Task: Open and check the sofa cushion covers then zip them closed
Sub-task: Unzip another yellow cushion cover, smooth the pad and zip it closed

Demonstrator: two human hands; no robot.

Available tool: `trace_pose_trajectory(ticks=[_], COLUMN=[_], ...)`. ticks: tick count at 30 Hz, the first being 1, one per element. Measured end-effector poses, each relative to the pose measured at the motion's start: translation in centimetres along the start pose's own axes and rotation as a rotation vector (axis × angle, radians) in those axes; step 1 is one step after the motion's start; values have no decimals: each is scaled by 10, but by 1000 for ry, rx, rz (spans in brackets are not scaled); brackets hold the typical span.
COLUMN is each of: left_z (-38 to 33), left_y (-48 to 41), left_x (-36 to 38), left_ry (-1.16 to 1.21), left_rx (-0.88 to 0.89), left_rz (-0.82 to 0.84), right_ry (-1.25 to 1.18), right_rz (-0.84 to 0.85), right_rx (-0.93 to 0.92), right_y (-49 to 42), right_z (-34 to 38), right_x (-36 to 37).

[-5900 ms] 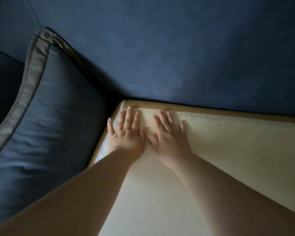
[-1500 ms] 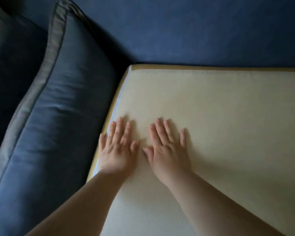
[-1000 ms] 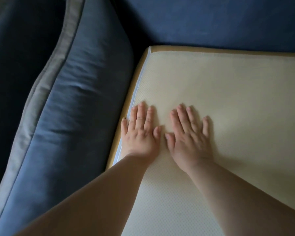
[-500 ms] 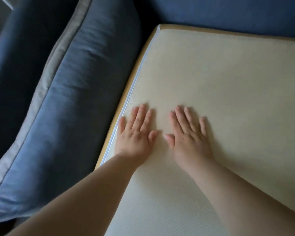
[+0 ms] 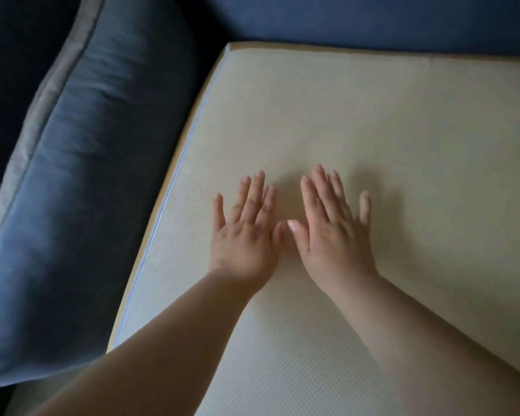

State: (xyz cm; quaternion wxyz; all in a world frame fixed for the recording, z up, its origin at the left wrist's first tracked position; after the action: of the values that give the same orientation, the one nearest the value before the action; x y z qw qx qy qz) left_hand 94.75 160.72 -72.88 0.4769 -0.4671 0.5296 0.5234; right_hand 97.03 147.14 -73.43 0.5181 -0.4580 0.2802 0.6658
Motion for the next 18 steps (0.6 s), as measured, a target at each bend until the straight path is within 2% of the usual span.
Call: trace_pose_trajectory(ticks=[3,5,7,8,11,13,16,18], left_z=[-35,-52,-56,-58,-81,-107,-135,-137], left_y=[-3,-5,-7,-7,-11,-14,-19,-20], left_x=[-15,4,22,23,1,-9,13,21], left_ry=[63,25,-51,-53,-2,34,-23,-68], left_rx=[92,145,132,108,135,186,225,190], left_rz=[-131,-29,99,112,-15,-90,66,111], right_ry=[11,60,60,41,-1,14,40,1], right_rz=[-128,-49,58,64,-103,-148,32,65], right_rx=[37,88,100,99,106,135,205,185], right_y=[9,27,42,43,35,42,62,66], right_z=[-22,-51,-68,-72,-74,-89,-120,-127], right_x=[-28,-23,-12,-13,-41,-52,-40,-41])
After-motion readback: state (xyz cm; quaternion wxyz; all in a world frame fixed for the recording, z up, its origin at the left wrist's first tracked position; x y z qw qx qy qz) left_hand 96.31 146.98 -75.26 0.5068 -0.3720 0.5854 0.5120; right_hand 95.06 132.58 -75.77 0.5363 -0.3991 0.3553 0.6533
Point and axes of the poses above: each hand's wrist, its own y-axis away from the middle knuckle, its own x-axis out of the palm, z = x × y, the point moved 4 cm from there along -y, towards the middle knuckle, and after that the axes turned 12 degrees about -y, right-handed, at the moved point
